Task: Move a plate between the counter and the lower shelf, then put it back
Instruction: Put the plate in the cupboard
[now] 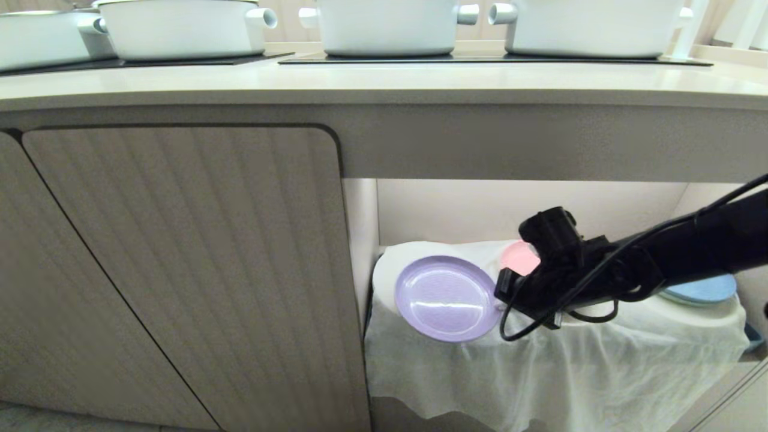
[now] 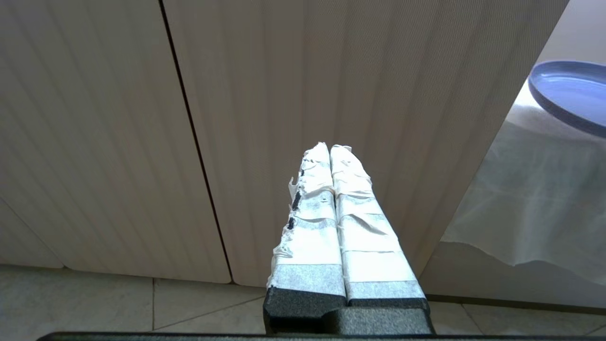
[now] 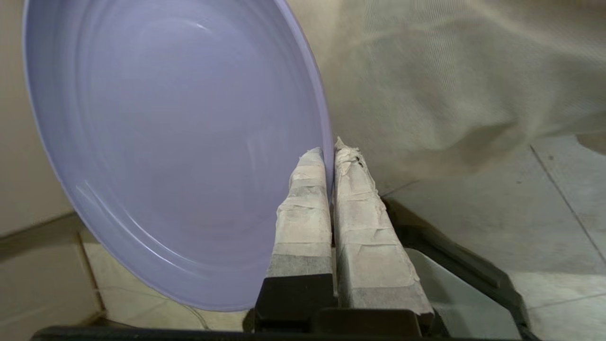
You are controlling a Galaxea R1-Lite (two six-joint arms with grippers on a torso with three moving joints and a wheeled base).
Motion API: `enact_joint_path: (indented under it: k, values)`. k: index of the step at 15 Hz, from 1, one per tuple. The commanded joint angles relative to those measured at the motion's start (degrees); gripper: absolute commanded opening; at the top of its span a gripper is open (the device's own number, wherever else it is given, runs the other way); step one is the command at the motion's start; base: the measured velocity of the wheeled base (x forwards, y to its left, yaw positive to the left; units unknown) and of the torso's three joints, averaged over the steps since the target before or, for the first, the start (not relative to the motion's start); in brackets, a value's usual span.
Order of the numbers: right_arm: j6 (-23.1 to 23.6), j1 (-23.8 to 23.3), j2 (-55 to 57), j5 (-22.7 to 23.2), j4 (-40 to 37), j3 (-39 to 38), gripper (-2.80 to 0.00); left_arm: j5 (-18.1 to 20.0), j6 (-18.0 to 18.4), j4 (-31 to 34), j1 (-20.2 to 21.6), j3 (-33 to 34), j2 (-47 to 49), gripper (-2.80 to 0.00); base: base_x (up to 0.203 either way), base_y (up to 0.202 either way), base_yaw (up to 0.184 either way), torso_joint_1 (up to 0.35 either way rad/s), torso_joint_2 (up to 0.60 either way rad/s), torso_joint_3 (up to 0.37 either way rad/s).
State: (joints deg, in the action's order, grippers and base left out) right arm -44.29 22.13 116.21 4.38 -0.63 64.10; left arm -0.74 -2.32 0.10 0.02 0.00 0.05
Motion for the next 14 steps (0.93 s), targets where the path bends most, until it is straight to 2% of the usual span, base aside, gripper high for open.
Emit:
enact_joint_path:
  k: [1,5,9,14]
  values:
    - [-0.68,0.02,2.15,0.02,-0.15,2.65,-2.8,-0.05,-0.05,-0.01,-0.02,0.0,0.04,-2.8,0.0,0.0,0.0,0.0,0.0,0.0]
    - [-1.85,0.02,5.06,-0.19,-0.08,5.75,-2.8,-0.05,-0.05,-0.01,0.06,0.0,0.04,-2.8,0.0,0.0,0.0,0.0,0.0,0.0]
    - [-5.36,0.02,9.5,-3.73,-0.72,10.99,-2.8,-0.05,-0.05,-0.01,0.06,0.0,0.04,-2.8,0.0,0.0,0.0,0.0,0.0,0.0]
    - [-6.51,0.02,12.77,-3.94,-0.69,14.82,-2.8,-0.05,-0.05,-0.01,0.02,0.0,0.04,-2.8,0.0,0.0,0.0,0.0,0.0,0.0]
